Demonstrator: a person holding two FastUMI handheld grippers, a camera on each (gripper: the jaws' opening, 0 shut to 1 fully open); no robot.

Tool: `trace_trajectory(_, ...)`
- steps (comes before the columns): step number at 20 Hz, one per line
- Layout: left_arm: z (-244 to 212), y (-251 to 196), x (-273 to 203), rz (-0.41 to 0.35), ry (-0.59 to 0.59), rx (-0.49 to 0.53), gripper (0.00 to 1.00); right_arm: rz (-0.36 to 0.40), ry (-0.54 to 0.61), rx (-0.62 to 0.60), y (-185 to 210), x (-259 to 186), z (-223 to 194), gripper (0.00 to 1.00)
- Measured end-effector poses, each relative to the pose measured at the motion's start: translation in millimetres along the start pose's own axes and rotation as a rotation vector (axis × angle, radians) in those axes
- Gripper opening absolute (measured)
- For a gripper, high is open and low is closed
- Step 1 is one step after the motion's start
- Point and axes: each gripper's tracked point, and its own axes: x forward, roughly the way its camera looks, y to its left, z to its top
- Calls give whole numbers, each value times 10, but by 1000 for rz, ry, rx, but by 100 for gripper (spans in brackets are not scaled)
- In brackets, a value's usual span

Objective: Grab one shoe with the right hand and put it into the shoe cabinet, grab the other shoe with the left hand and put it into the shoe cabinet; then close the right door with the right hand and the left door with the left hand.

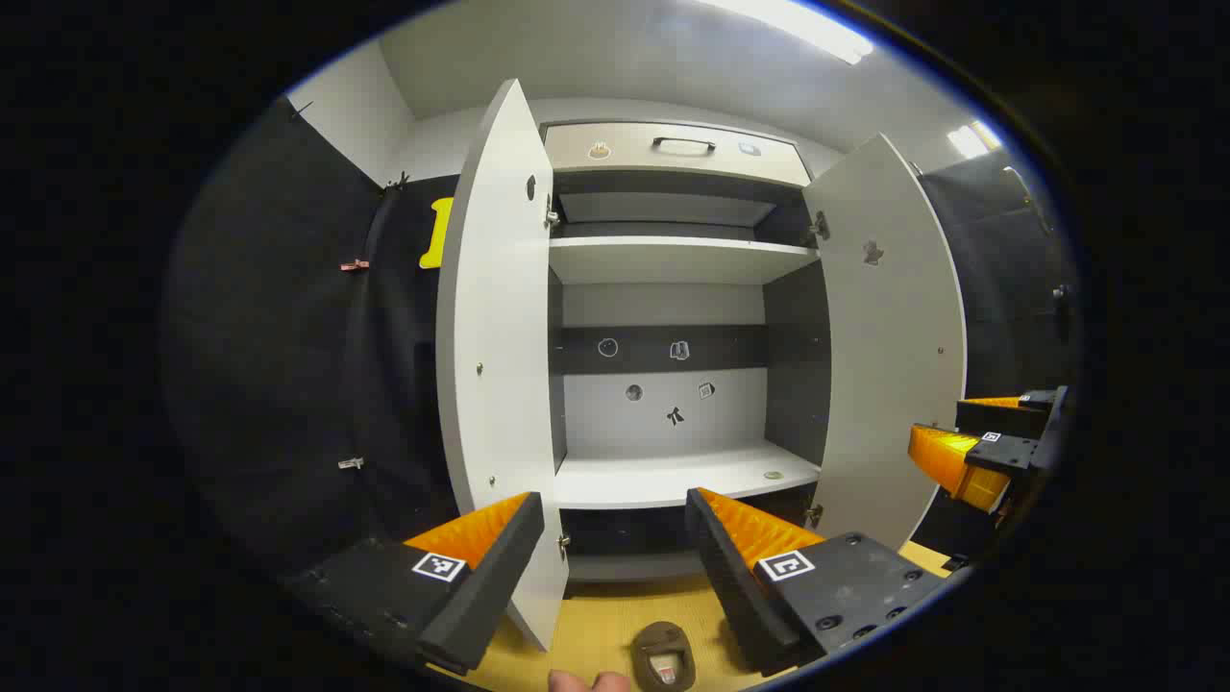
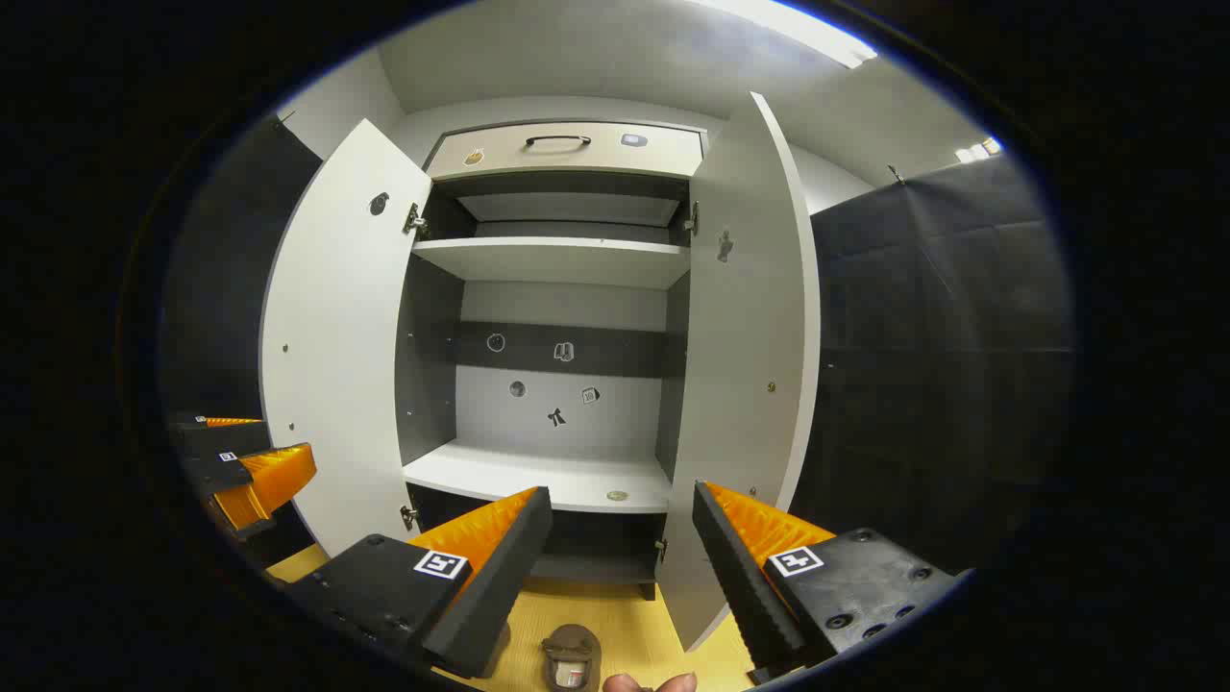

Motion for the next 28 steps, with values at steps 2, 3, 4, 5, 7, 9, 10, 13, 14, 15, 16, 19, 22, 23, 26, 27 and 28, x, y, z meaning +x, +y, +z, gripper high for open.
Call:
trace_trajectory(2, -7, 2, -18, 1, 0, -10, 95, 6, -3, 5, 26, -11, 9, 98)
trace_trajectory(3, -8, 3, -36, 2, -3, -16, 95, 8, -5, 8, 35, -20, 7, 98)
trace_trajectory(4, -2, 7, -48, 5, -3, -20, 95, 10, -3, 10, 45, -24, 6, 98)
trace_trajectory(5, -16, 4, -55, 8, -1, -22, 95, 13, 0, 11, 49, -37, 2, 98)
trace_trajectory(7, -21, -5, -71, 9, -1, -20, 95, 16, 2, 17, 54, -45, 2, 98)
trace_trajectory(9, -25, -9, -90, 12, -1, -13, 95, 16, 7, 20, 47, -69, -7, 98)
trace_trajectory(10, -21, -16, -96, 12, -2, -14, 95, 15, 6, 21, 45, -76, -11, 98)
trace_trajectory(13, -36, -6, -112, 16, 0, -14, 95, 19, 17, 21, 68, -91, -46, 98)
trace_trajectory(14, -39, 2, -120, 18, 1, -14, 95, 21, 22, 23, 83, -90, -62, 98)
trace_trajectory(15, -45, 10, -118, 20, 1, -15, 95, 23, 27, 25, 94, -92, -76, 98)
trace_trajectory(16, -38, 26, -119, 23, 0, -17, 95, 25, 32, 28, 112, -93, -92, 98)
trace_trajectory(19, -21, 89, -124, 31, -13, -26, 95, 44, 66, 32, 208, -102, -251, 98)
trace_trajectory(22, -41, 154, -108, 44, -21, -23, 95, 71, 130, 35, 345, -143, -571, 98)
trace_trajectory(23, -51, 174, -109, 47, -19, -22, 95, 85, 161, 38, 403, -159, -727, 98)
trace_trajectory(26, -104, 218, -102, 59, -15, -13, 95, 114, 267, 50, 552, -219, -1280, 98)
trace_trajectory(27, -119, 231, -93, 63, -13, -8, 95, 120, 305, 47, 590, -247, -1481, 98)
trace_trajectory(28, -146, 242, -90, 66, -13, -3, 95, 130, 339, 42, 622, -278, -1673, 98)
